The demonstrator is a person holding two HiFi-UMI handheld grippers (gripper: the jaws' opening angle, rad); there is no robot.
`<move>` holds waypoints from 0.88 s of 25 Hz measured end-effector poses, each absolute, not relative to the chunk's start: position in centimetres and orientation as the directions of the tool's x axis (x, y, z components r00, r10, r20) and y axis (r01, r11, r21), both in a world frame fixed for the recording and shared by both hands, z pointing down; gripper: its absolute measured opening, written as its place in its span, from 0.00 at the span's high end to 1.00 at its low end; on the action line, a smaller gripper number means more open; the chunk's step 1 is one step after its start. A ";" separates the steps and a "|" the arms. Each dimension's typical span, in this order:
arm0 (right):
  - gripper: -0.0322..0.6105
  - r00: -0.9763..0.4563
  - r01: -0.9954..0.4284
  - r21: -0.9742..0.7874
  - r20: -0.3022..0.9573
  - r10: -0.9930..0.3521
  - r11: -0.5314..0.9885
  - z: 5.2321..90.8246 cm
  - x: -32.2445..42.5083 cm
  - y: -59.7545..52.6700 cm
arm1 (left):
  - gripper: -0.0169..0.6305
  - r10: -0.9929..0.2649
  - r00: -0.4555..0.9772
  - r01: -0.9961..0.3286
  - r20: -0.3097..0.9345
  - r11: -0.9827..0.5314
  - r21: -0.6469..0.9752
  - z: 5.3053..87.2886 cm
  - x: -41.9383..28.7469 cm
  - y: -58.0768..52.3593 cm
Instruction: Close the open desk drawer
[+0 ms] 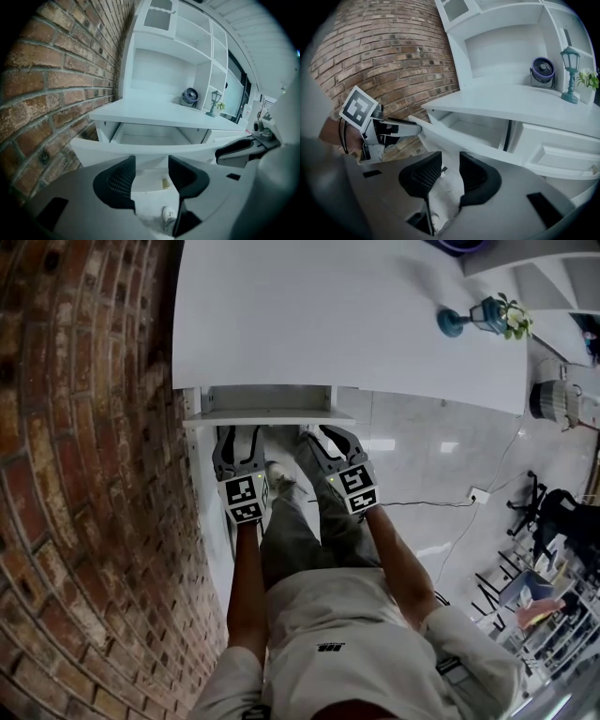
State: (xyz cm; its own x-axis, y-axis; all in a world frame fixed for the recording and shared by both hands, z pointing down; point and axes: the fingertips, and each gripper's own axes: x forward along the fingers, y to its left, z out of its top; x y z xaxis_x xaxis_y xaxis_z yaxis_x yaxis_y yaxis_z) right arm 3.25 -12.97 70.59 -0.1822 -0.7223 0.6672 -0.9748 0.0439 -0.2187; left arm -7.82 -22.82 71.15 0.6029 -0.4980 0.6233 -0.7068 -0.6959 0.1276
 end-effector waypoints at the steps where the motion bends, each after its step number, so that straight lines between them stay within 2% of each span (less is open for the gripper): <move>1: 0.76 -0.181 -0.975 -0.218 0.667 -0.723 0.042 70.6 3.4 -13.1 | 0.61 -0.497 0.604 -0.706 0.623 -0.697 0.128 71.2 -7.7 -23.0; 22: 0.76 -0.166 -0.977 -0.209 0.669 -0.724 0.030 70.8 5.5 -15.8 | 0.61 -0.490 0.608 -0.700 0.625 -0.703 0.130 71.2 -5.7 -25.6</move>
State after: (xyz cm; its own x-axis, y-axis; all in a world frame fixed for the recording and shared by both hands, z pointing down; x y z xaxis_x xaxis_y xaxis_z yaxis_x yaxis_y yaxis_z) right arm 5.47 -15.81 70.76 -0.1658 -0.7241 0.6695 -0.9774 0.0302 -0.2093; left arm -5.69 -25.62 71.19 0.6078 -0.4898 0.6251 -0.6996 -0.7027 0.1297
